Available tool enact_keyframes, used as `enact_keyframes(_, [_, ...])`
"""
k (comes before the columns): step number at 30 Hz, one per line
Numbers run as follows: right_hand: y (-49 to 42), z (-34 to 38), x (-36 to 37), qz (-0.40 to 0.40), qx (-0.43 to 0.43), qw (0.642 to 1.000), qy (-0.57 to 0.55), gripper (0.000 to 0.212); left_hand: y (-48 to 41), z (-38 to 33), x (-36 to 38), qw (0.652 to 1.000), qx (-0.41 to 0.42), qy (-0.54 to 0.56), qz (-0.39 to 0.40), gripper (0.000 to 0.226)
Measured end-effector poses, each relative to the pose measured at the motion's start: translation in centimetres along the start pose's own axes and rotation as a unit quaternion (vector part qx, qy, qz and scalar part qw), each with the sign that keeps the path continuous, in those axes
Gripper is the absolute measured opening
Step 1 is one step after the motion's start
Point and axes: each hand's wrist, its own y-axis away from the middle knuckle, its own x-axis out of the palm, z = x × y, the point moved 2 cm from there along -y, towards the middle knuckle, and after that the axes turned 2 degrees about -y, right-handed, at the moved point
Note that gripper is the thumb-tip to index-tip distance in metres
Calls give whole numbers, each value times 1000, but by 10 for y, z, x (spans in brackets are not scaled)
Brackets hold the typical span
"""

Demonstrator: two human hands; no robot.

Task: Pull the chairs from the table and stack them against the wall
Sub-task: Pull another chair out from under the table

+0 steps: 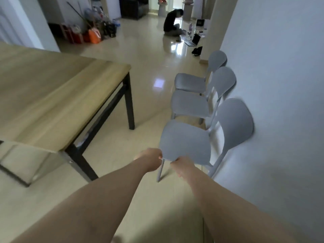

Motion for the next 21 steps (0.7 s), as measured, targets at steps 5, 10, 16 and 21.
enact_keyframes(5, [31,97,109,72,-61,992,86,22,67,126,-24,993,-82,61,-67,34])
enact_keyframes(10, [82,201,266,129,-123,979,104,35,164,299,-41,969,-201,95,-113,33])
enact_keyframes(16, [154,290,432,218,-213,939,156,5,267,470,-47,929,-311,128,-157,31])
enact_keyframes(21, [197,357,510,247,-258,914,193,3,318,562,-62,906,-354,151,-176,33])
